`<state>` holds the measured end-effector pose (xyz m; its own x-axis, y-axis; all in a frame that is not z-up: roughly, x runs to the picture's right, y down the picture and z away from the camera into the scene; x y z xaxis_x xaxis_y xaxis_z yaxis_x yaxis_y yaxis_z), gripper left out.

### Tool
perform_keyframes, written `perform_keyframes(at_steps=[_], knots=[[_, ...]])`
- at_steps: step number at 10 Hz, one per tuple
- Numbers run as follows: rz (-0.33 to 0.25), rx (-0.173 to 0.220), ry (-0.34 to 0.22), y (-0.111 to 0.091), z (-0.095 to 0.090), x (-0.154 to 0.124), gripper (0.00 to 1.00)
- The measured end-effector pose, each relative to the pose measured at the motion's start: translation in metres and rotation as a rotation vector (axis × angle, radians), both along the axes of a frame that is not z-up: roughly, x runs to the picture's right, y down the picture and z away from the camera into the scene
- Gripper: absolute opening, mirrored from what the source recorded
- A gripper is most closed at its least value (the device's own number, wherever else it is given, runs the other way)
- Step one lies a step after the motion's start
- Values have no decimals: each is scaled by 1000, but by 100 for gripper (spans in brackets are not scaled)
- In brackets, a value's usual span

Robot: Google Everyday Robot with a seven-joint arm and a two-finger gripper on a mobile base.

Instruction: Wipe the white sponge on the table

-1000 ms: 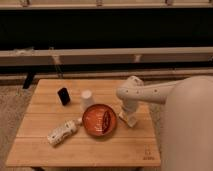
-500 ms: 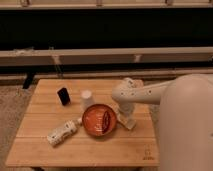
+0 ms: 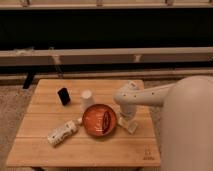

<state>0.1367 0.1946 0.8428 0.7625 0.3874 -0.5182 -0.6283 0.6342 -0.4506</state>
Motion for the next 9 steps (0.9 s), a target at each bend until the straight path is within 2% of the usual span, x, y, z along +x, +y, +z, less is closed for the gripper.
perform_keyframes(at_steps=[3,4,8,9], knots=[[3,-1,2,-1,-1,1,0],[36,-10,14,0,1,9,0],[38,-16,22,0,0,14,0],[58,-19,25,0,0,18,0]])
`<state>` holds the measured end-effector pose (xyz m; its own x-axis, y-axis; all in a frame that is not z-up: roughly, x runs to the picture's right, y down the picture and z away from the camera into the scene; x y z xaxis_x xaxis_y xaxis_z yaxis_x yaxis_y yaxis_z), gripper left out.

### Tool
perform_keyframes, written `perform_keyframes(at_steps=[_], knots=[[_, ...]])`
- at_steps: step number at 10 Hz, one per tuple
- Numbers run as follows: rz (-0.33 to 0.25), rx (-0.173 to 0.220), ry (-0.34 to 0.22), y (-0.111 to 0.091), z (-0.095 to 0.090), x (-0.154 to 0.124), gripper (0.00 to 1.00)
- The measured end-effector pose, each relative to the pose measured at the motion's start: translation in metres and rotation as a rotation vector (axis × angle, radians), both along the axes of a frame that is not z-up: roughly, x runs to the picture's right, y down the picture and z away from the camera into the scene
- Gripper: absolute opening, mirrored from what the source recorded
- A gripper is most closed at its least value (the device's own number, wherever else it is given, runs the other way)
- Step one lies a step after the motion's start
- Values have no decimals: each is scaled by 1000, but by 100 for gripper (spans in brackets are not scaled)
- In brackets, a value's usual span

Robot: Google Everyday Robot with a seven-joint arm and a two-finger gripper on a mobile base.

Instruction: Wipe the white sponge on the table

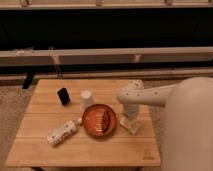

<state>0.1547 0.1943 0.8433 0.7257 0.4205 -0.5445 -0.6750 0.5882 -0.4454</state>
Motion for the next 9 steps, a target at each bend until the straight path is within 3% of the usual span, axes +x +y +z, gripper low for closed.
perform_keyframes(at_steps=[2,9], knots=[[54,-3,24,-1,3,22,0],[42,4,14,-11,10,23,0]])
